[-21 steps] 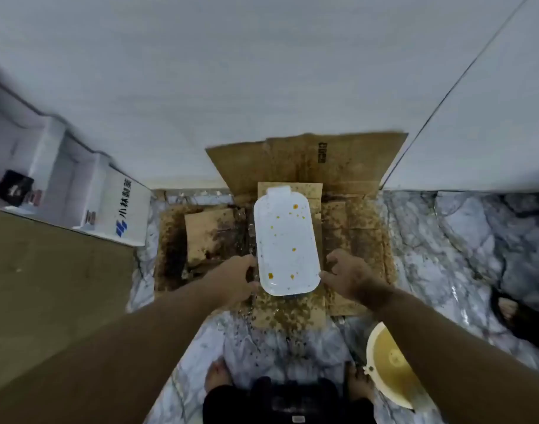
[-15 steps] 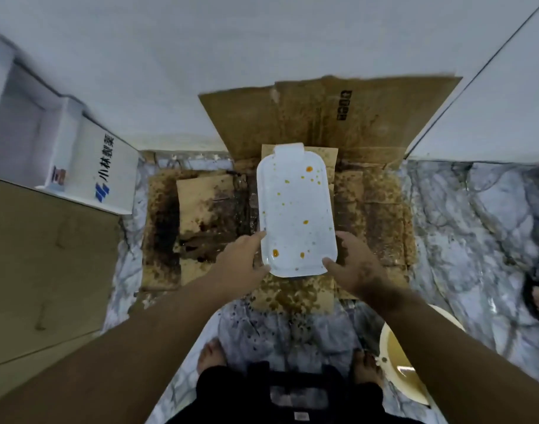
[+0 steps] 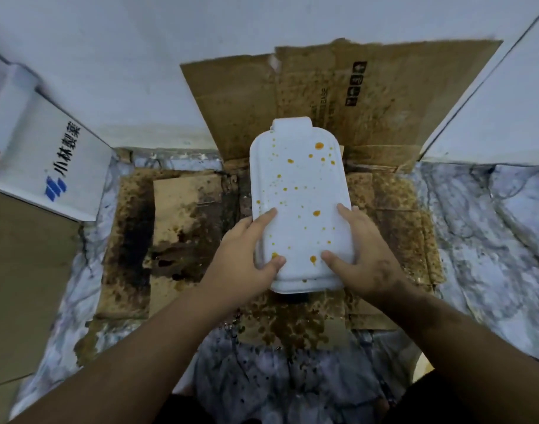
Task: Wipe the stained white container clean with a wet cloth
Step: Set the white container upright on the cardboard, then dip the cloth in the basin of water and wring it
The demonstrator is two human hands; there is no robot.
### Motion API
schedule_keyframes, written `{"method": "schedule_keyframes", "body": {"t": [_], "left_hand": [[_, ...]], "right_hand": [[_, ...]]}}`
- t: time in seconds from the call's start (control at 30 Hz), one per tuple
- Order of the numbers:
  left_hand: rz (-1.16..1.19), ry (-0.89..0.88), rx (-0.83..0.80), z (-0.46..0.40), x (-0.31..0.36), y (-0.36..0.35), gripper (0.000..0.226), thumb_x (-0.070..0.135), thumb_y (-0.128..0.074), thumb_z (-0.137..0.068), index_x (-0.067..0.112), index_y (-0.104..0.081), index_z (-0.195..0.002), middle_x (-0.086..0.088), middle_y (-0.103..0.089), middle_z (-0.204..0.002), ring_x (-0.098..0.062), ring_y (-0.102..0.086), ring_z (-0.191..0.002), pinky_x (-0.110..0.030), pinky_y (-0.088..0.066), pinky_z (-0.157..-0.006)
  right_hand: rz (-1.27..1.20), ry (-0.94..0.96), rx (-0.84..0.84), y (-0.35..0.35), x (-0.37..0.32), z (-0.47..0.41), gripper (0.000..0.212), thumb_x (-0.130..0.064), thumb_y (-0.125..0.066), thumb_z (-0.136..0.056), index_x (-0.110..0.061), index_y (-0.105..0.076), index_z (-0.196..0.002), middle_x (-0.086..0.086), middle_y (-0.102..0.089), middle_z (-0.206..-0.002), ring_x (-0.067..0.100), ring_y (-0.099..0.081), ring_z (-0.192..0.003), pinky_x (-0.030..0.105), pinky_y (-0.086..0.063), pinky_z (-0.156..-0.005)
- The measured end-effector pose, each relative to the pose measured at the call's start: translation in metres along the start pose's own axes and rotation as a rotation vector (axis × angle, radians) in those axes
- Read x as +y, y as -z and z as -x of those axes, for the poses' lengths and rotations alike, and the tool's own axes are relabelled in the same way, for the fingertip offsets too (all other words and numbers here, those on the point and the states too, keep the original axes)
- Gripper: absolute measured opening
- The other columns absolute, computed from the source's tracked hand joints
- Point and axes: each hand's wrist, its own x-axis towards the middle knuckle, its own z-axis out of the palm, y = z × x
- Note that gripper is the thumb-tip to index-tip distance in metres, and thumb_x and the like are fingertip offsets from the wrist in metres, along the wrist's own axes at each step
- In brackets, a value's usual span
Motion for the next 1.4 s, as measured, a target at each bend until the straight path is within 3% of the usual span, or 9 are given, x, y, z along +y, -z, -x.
{"method": "schedule_keyframes", "body": {"t": [0.17,0.37,0.57,0.67,0.77,0.87,1.07,1.23,1.4], "left_hand": [[-0.03,-0.043,0.04,0.003,-0.007,-0.002,0.079,0.054,-0.065,-0.092,0.046,-0.022,-0.158,0.012,-0.038,-0.151,-0.013,-0.04,-0.137,-0.03,-0.039,-0.105],[-0.034,-0.035,0.063,0.007,-0.003,-0.005,0.077,0.048,-0.065,-0.095,0.042,-0.024,-0.159,0.007,-0.037,-0.156,-0.016,-0.038,-0.141,-0.027,-0.034,-0.102],[-0.185,0.079,-0.002,0.004,0.023,0.009,0.079,0.054,-0.066,-0.089,0.041,-0.028,-0.157,-0.003,-0.03,-0.161,-0.031,-0.034,-0.146,-0.046,-0.04,-0.113],[-0.385,0.009,0.105,0.003,0.06,0.004,0.07,0.049,-0.063,-0.093,0.026,-0.038,-0.154,-0.007,-0.034,-0.159,-0.031,-0.032,-0.146,-0.047,-0.035,-0.115],[-0.38,-0.169,0.1,0.003,0.111,-0.02,0.059,0.045,-0.063,-0.095,0.024,-0.046,-0.148,-0.003,-0.043,-0.155,-0.027,-0.036,-0.144,-0.043,-0.033,-0.113],[-0.406,-0.354,0.007,-0.001,0.166,-0.066,0.053,0.039,-0.065,-0.095,0.02,-0.054,-0.143,-0.005,-0.052,-0.146,-0.025,-0.047,-0.135,-0.036,-0.037,-0.105],[-0.52,-0.515,-0.33,-0.009,0.251,-0.207,0.05,0.044,-0.062,-0.097,0.019,-0.055,-0.139,-0.005,-0.055,-0.14,-0.022,-0.057,-0.122,-0.035,-0.048,-0.098],[-0.582,-0.561,-0.663,0.014,0.273,-0.33,0.051,0.036,-0.063,-0.099,0.016,-0.051,-0.144,-0.005,-0.053,-0.144,-0.019,-0.056,-0.121,-0.024,-0.04,-0.089],[-0.709,-0.554,-0.927,0.033,0.245,-0.413,0.053,0.04,-0.059,-0.1,0.02,-0.047,-0.147,-0.003,-0.047,-0.152,-0.023,-0.051,-0.132,-0.038,-0.046,-0.103]], "right_hand": [[-0.01,0.045,0.038,0.002,-0.004,-0.001,0.084,-0.037,-0.076,-0.084,-0.022,-0.029,-0.153,0.003,-0.027,-0.158,0.019,-0.026,-0.145,0.023,-0.021,-0.111],[-0.006,0.041,0.047,-0.001,-0.006,0.0,0.084,-0.039,-0.074,-0.085,-0.023,-0.028,-0.153,0.005,-0.028,-0.157,0.022,-0.027,-0.144,0.033,-0.026,-0.115],[-0.031,0.043,-0.004,0.026,-0.015,0.014,0.083,-0.049,-0.074,-0.083,-0.025,-0.033,-0.152,-0.001,-0.038,-0.15,0.019,-0.038,-0.137,0.037,-0.033,-0.115],[-0.09,0.068,0.146,0.062,0.002,0.04,0.068,-0.037,-0.073,-0.088,-0.02,-0.043,-0.147,-0.008,-0.049,-0.132,0.01,-0.047,-0.122,0.027,-0.04,-0.105],[-0.11,-0.019,0.329,0.107,0.045,0.08,0.063,-0.038,-0.069,-0.09,-0.022,-0.046,-0.146,0.004,-0.054,-0.142,0.021,-0.054,-0.126,0.039,-0.046,-0.106],[-0.133,-0.123,0.46,0.141,0.111,0.126,0.054,-0.035,-0.069,-0.09,-0.023,-0.052,-0.14,0.003,-0.063,-0.122,0.019,-0.061,-0.102,0.033,-0.049,-0.086],[-0.136,-0.501,0.611,0.16,0.253,0.24,0.039,-0.029,-0.07,-0.09,-0.012,-0.062,-0.124,0.004,-0.067,-0.1,0.019,-0.061,-0.085,0.03,-0.05,-0.08],[-0.177,-0.819,0.517,0.106,0.353,0.317,0.04,-0.028,-0.068,-0.089,-0.011,-0.063,-0.125,0.011,-0.07,-0.115,0.028,-0.065,-0.106,0.03,-0.045,-0.092],[-0.293,-0.928,0.341,0.037,0.401,0.345,0.049,-0.02,-0.068,-0.091,-0.011,-0.055,-0.137,0.012,-0.057,-0.14,0.027,-0.053,-0.129,0.022,-0.037,-0.097]]}}
